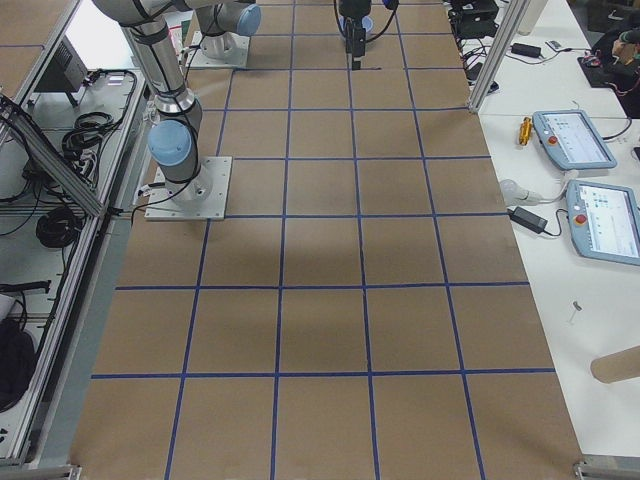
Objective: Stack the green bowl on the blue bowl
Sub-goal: 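Lower the left gripper onto the pale green bowl's rim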
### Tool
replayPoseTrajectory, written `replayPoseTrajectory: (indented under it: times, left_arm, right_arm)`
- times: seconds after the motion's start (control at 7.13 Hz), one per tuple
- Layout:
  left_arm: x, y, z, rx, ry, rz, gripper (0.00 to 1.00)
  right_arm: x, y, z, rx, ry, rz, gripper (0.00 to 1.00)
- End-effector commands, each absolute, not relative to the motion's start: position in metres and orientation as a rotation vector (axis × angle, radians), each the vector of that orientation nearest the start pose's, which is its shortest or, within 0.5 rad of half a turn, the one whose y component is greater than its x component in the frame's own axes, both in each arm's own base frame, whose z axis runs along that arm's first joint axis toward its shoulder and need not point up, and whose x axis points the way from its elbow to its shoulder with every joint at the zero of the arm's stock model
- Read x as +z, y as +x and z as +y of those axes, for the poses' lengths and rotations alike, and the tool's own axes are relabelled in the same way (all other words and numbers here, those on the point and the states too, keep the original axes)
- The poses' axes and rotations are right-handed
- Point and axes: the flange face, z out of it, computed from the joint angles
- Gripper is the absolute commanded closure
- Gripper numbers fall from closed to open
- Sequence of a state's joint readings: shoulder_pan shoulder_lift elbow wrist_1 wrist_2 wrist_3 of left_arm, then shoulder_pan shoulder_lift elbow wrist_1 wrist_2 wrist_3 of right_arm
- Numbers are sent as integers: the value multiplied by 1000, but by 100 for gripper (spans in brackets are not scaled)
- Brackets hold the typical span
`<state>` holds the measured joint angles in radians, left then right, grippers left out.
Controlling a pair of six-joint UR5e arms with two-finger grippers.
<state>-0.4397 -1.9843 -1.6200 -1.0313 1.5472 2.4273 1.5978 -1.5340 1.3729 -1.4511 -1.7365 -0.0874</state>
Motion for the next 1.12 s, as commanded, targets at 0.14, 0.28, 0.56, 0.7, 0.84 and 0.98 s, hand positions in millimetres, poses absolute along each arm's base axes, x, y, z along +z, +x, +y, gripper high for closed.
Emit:
replayPoseTrajectory:
  times: [0.14, 0.28, 0.56, 0.7, 0.84, 0.98]
  left_arm:
    - [249, 530, -398, -57, 1919, 2330, 0]
    - [240, 531, -398, -64, 1929, 2339, 0]
    - [228, 533, -399, -69, 1942, 2349, 0]
    - [224, 534, -399, -65, 1944, 2356, 0]
    - [219, 535, -399, -55, 1950, 2365, 0]
    - [217, 536, -398, -42, 1952, 2368, 0]
  right_arm:
    - [556, 131, -503, -60, -184, 3303, 0]
    - [556, 131, -503, -60, -184, 3303, 0]
    - [556, 131, -503, -60, -184, 3303, 0]
    - [556, 130, -503, -60, -182, 3303, 0]
    - [556, 131, -503, -60, -184, 3303, 0]
    - [556, 130, -503, -60, -182, 3303, 0]
